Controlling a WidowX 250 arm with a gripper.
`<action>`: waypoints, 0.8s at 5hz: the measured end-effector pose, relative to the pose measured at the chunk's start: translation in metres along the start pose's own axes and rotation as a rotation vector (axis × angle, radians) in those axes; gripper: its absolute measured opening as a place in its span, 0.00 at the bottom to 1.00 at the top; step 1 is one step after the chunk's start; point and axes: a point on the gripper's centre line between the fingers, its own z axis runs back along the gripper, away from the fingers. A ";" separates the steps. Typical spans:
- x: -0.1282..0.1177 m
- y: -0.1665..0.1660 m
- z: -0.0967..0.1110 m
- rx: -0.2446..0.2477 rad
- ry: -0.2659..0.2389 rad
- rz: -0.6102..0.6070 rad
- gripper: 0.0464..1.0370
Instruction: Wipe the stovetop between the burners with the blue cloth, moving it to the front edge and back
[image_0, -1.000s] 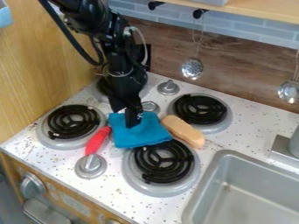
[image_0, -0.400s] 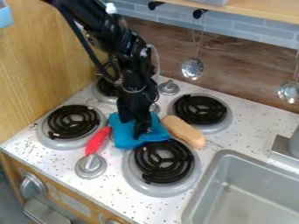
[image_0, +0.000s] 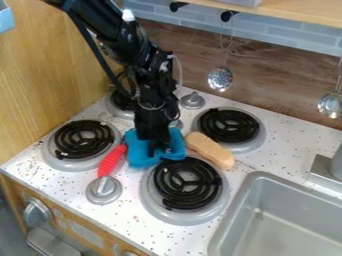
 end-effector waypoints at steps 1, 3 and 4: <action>-0.005 -0.001 0.000 0.014 -0.009 -0.011 0.49; -0.065 -0.022 0.003 -0.032 0.036 -0.034 0.29; -0.076 -0.030 0.010 -0.020 0.011 -0.069 0.15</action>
